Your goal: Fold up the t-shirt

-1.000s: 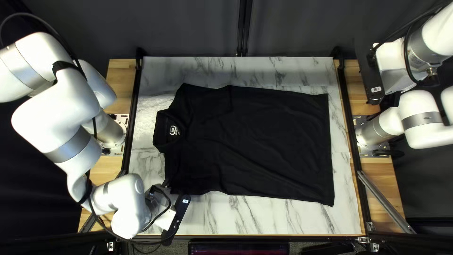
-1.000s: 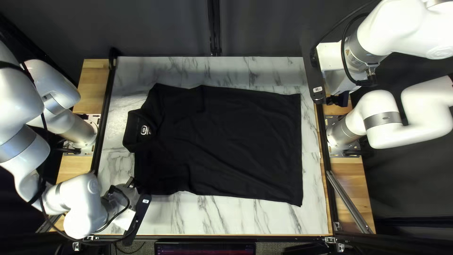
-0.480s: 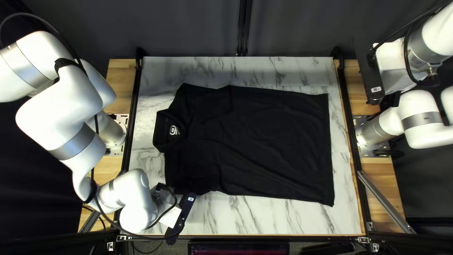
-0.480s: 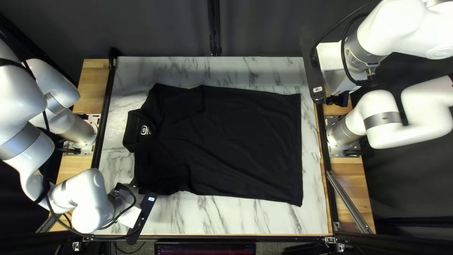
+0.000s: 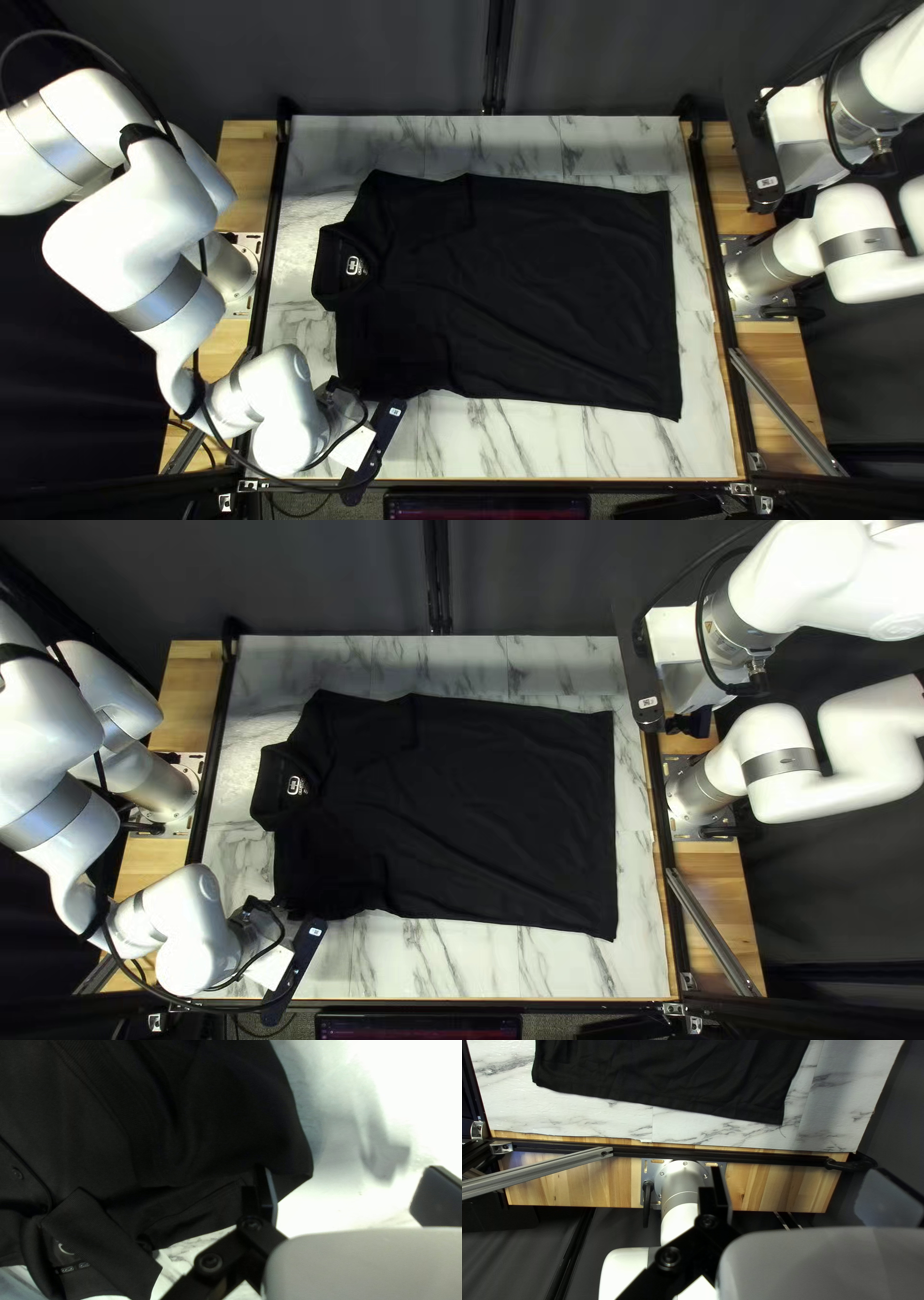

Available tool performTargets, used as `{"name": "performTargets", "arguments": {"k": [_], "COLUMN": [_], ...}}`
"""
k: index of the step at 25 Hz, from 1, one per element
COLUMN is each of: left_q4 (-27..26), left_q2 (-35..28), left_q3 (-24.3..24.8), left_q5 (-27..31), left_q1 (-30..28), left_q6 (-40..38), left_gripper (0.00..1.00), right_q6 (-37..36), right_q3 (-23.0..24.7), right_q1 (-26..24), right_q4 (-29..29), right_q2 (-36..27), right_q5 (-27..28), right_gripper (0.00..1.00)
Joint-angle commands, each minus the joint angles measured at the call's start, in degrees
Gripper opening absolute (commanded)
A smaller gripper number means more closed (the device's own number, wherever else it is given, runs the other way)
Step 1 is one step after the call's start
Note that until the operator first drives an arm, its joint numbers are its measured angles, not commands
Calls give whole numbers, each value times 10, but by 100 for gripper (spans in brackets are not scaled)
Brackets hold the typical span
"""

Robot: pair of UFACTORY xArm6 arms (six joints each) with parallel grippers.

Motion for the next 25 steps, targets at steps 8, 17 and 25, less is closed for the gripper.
{"name": "performTargets", "arguments": {"k": [8, 17, 25], "left_q4": [85, 91, 64], "left_q2": [13, 34, -13], "left_q3": [-10, -18, -16], "left_q5": [34, 19, 62], "left_q1": [17, 37, 45], "left_q6": [-44, -17, 26], "left_gripper": [100, 0, 0], "right_q6": [0, 0, 0], "right_q3": [0, 0, 0], "right_q1": [0, 0, 0], "right_q4": [0, 0, 0], "right_q2": [0, 0, 0], "right_q5": [0, 0, 0], "right_gripper": [100, 100, 100]}}
